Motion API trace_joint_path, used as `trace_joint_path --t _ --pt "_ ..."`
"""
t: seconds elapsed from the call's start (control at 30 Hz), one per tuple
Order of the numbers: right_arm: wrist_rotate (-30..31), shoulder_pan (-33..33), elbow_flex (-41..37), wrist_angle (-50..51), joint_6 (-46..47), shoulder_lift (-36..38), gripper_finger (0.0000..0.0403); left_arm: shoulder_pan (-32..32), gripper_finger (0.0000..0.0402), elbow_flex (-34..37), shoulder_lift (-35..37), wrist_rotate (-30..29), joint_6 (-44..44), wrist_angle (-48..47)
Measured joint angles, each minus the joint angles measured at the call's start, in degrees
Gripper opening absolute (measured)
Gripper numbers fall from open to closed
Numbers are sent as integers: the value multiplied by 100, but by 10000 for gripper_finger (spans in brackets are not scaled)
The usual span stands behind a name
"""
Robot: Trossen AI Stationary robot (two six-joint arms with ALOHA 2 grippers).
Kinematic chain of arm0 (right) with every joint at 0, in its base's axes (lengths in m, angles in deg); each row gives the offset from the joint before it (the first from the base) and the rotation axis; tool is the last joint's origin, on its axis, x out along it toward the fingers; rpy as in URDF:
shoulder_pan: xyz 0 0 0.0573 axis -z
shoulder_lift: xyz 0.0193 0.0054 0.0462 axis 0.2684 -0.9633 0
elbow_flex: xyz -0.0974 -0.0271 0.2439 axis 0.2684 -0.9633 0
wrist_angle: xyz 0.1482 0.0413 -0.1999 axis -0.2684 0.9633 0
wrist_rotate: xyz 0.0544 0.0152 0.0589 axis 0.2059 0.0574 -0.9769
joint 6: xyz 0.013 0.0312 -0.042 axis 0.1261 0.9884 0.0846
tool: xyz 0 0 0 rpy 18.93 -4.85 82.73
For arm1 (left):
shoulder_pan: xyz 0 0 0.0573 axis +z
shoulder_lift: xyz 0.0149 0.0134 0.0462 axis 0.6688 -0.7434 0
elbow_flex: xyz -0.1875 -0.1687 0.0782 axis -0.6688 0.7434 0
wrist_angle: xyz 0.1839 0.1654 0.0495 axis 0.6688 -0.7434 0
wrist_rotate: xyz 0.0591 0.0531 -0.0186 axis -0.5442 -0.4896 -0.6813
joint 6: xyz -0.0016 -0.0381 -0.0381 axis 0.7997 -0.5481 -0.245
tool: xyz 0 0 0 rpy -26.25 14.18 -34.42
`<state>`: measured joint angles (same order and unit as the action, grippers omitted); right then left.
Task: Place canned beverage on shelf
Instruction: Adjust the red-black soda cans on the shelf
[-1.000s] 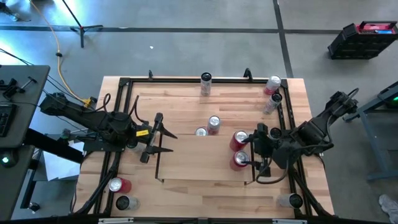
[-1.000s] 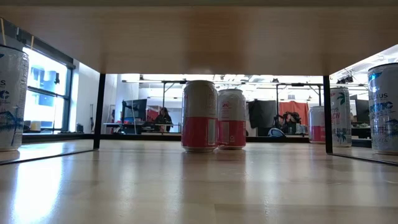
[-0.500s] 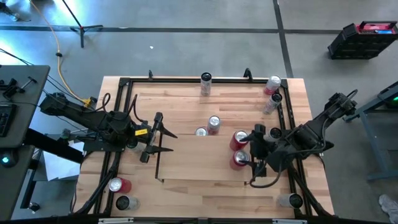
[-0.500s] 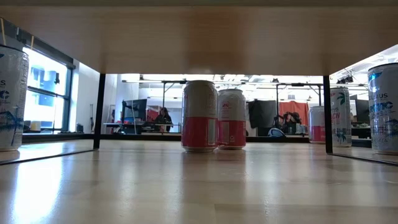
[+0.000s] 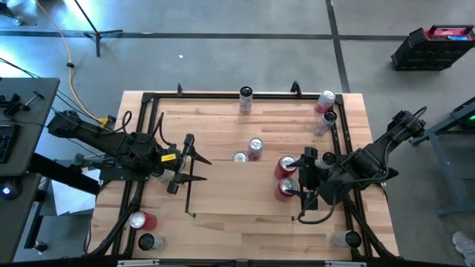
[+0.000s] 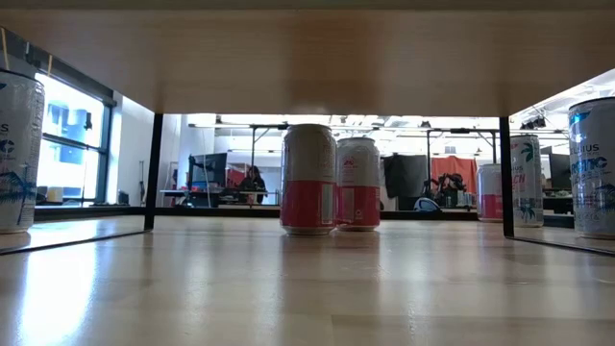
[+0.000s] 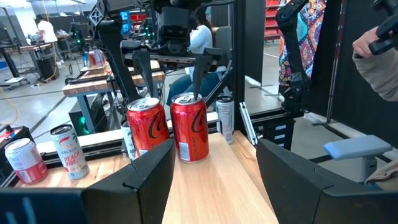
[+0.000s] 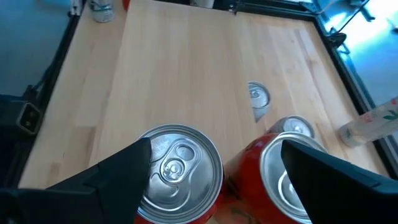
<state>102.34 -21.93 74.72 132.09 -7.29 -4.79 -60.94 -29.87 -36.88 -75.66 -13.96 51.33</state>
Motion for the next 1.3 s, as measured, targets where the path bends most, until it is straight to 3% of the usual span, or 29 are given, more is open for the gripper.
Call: trace_joint_path --t 0.87,1.3 --pt "-159 -2 -2 164 151 173 344 0 216 0 0 2 -13 -41" --pt "156 0 -2 353 245 173 344 2 216 0 0 2 -42 -42"
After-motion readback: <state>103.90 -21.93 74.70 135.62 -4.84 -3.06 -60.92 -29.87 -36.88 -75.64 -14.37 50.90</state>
